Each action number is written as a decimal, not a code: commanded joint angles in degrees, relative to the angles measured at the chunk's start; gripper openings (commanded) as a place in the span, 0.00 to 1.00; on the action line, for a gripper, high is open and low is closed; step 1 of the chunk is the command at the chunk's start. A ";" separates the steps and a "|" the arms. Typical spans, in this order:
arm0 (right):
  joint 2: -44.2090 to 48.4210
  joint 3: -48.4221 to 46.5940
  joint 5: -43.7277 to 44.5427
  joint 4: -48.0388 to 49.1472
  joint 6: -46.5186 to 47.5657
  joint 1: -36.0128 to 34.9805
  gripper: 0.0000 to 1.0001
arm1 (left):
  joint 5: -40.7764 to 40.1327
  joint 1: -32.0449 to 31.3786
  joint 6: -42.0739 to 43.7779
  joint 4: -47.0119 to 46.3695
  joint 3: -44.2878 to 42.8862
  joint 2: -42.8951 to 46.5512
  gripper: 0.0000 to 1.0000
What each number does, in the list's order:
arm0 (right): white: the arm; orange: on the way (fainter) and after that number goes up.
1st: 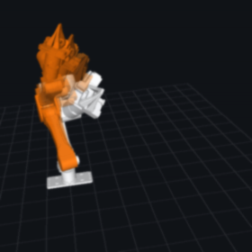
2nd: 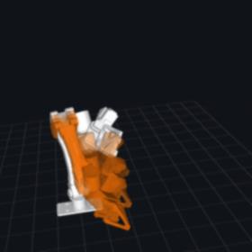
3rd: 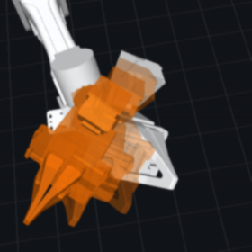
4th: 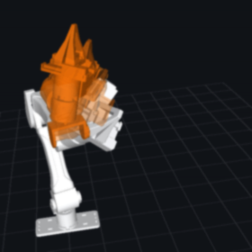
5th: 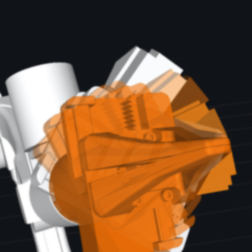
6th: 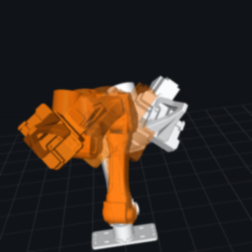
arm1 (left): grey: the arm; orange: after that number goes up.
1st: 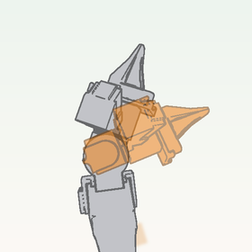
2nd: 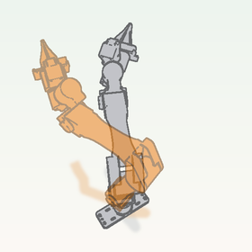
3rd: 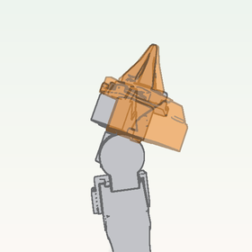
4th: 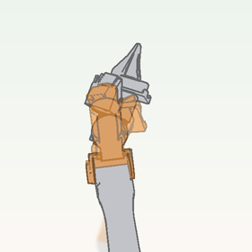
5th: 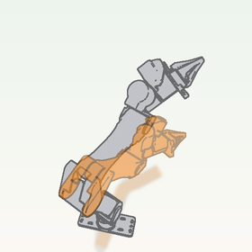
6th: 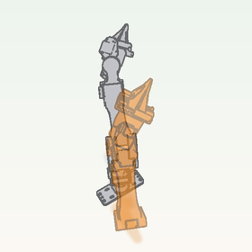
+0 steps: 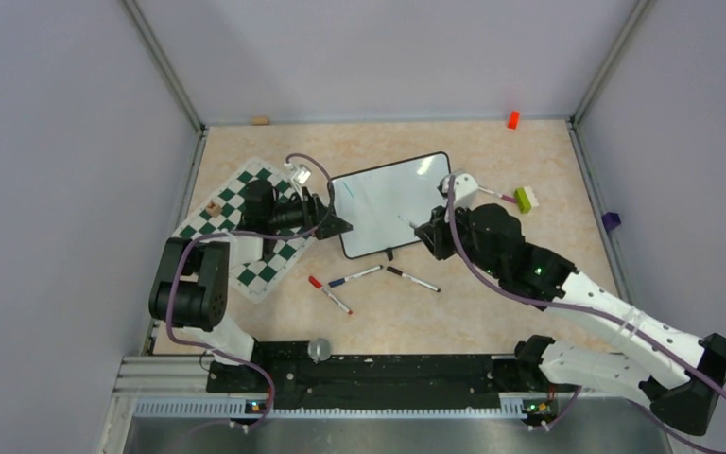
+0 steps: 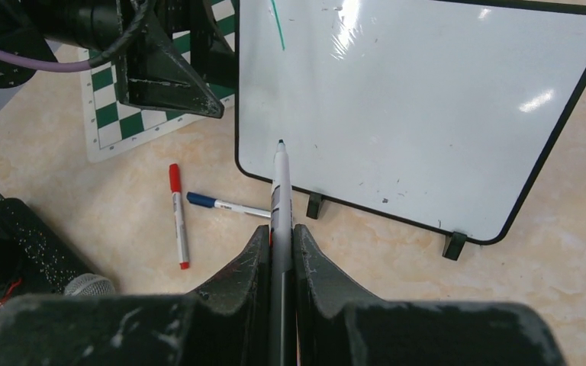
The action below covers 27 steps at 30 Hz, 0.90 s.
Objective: Write a sentence on the whiteboard
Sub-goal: Adjust the whiteboard at the center of the board.
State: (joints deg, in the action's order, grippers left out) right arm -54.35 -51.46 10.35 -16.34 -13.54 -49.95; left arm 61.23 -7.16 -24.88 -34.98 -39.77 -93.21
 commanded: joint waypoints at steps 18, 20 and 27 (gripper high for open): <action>16.34 7.13 -4.37 -0.95 0.04 0.61 0.00 | 6.31 0.13 -22.84 -20.48 -0.48 -4.58 0.94; 16.21 6.99 -5.45 -0.77 0.06 0.63 0.00 | 7.72 0.12 -24.68 -21.03 -2.26 -6.06 0.93; 14.96 7.00 -5.77 0.08 0.28 0.60 0.00 | 9.44 0.19 -27.70 -26.81 -4.19 -9.21 0.92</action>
State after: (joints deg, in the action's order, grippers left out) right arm -39.07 -44.25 5.02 -17.85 -14.02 -49.76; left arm 67.48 -7.16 -49.50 -53.49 -41.98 -101.34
